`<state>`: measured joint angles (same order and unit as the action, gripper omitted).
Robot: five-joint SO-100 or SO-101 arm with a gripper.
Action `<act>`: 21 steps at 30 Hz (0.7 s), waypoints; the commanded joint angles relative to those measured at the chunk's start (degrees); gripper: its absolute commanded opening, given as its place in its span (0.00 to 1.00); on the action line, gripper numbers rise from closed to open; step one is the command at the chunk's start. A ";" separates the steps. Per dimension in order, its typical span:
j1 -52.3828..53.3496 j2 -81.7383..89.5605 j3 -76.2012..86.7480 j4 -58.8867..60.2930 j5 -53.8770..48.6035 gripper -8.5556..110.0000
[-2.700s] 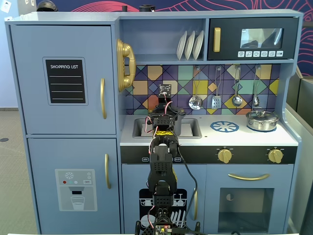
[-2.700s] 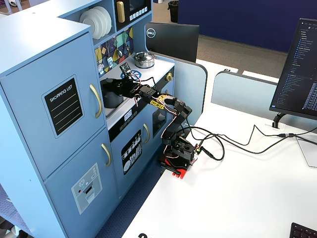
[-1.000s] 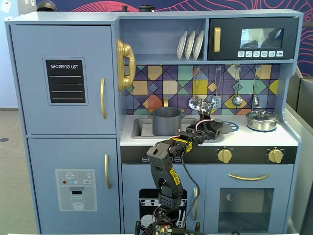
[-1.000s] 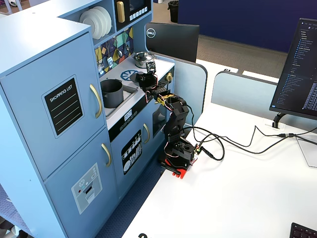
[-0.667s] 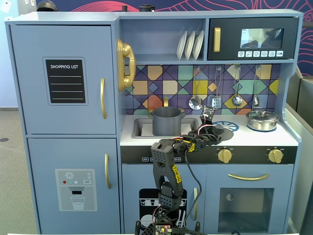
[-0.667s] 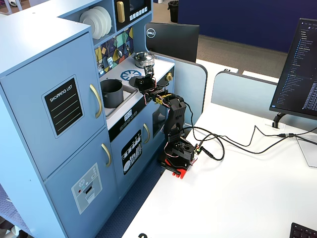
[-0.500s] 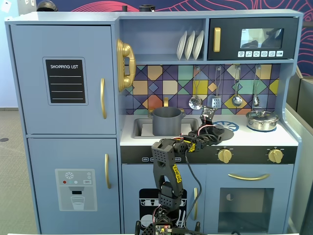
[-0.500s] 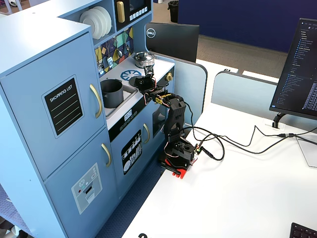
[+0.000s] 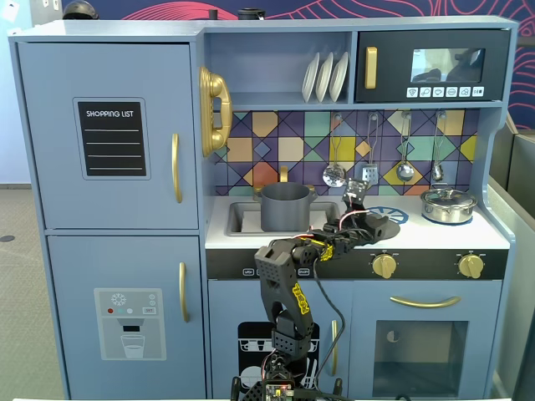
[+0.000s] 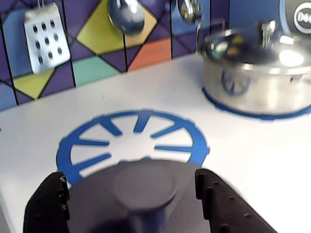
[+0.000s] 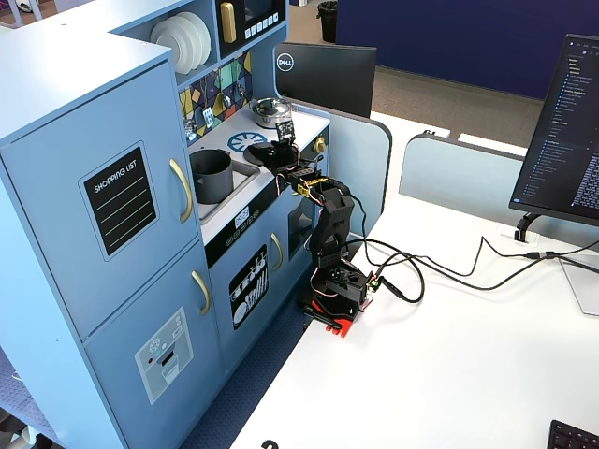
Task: Take off the lid from the gray recipient and place it on the counter
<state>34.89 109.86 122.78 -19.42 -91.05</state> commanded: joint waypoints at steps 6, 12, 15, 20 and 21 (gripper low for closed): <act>-2.11 26.02 -0.35 22.94 0.09 0.12; -11.07 49.31 6.06 53.53 5.54 0.07; -16.96 56.78 10.55 61.79 6.33 0.07; -26.28 64.16 17.40 77.43 5.01 0.07; -28.21 64.69 19.07 79.19 5.89 0.07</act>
<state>11.43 170.77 139.57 52.03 -85.61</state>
